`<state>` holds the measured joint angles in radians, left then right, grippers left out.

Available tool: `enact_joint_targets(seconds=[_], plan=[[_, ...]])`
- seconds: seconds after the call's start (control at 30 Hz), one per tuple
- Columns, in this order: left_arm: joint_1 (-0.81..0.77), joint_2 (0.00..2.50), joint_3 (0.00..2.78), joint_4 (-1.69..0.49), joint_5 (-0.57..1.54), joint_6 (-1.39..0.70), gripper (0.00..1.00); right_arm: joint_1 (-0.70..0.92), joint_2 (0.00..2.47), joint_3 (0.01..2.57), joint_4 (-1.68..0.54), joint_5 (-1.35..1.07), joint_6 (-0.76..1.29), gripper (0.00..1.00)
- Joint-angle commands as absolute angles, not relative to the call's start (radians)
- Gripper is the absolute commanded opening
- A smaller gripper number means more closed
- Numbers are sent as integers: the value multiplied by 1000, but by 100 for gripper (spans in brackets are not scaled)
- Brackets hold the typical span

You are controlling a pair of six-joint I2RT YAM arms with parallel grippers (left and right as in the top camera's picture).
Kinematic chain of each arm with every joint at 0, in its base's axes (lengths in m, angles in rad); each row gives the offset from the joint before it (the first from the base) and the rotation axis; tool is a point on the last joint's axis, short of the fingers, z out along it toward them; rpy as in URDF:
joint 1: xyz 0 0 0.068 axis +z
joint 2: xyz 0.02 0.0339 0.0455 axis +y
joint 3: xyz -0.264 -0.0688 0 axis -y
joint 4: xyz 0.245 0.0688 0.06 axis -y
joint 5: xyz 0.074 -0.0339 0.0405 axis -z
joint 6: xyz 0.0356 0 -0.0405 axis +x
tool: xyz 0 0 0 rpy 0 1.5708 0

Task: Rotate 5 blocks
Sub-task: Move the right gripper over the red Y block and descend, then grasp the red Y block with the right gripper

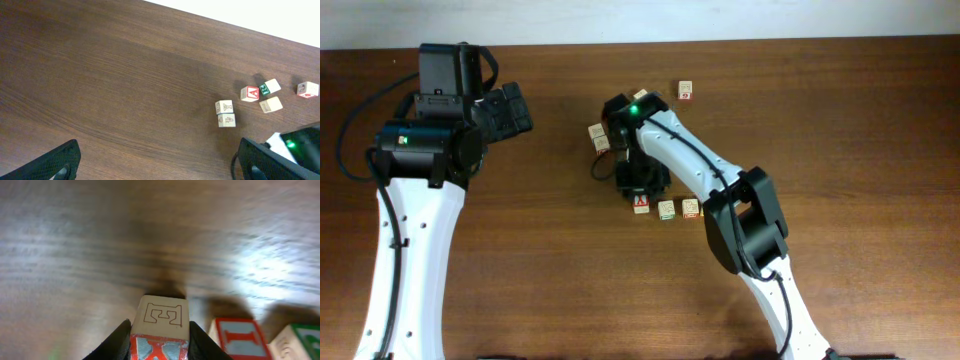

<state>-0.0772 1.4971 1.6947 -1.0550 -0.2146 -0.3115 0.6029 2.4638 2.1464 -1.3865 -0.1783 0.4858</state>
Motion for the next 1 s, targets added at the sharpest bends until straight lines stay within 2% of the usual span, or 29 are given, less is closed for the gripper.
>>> enact_joint_targets(seconds=[0.0, 0.5, 0.53, 0.87, 0.97], plan=[[-75, 1500, 1704, -1056, -225, -322, 99, 627, 2445, 2135, -1401, -126, 467, 35], [-75, 1500, 1704, -1056, -225, -322, 99, 626, 2445, 2132, -1450, -78, 472, 36], [-75, 1500, 1704, -1056, -225, -322, 99, 626, 2445, 2132, -1457, -78, 471, 41], [-75, 1500, 1704, -1056, -225, -322, 99, 625, 2445, 2146, -1477, -78, 471, 43], [-75, 1500, 1704, -1056, -225, -322, 99, 612, 2445, 2197, -1478, -77, 448, 49]])
